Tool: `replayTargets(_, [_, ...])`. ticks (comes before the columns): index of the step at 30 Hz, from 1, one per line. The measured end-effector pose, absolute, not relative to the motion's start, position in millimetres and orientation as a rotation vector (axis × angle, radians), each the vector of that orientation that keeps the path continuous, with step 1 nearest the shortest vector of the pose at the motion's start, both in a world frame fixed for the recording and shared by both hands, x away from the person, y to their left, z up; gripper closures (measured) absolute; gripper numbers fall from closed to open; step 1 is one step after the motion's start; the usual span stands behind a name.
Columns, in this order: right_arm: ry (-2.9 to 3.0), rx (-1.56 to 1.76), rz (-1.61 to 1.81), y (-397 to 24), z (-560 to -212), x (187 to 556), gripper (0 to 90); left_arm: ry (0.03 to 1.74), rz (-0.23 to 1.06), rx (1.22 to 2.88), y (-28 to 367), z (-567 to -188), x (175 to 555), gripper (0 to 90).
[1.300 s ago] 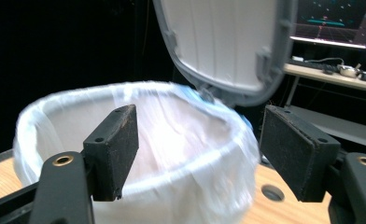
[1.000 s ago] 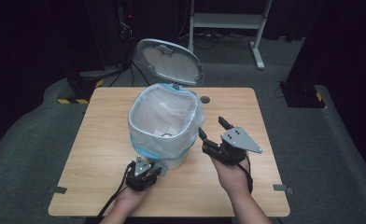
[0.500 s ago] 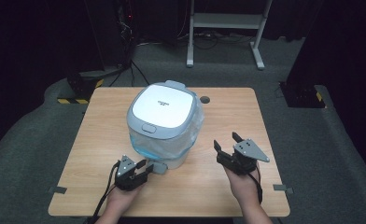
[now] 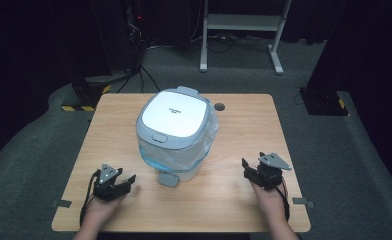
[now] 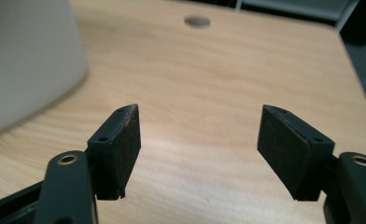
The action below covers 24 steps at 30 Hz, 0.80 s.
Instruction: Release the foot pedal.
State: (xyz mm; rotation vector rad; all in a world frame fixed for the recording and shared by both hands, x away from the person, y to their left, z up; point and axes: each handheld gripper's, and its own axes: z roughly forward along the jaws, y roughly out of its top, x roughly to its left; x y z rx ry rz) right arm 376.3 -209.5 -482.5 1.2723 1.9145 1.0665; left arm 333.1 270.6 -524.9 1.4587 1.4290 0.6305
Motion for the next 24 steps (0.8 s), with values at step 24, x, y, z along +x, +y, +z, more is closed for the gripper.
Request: replayTargets(24, [2.085, 1.423, 0.888, -210.2, -523.8, 385.0, 30.4, 1.501, 0.608, 1.46, 292.6, -538.2, 341.3, 26.9])
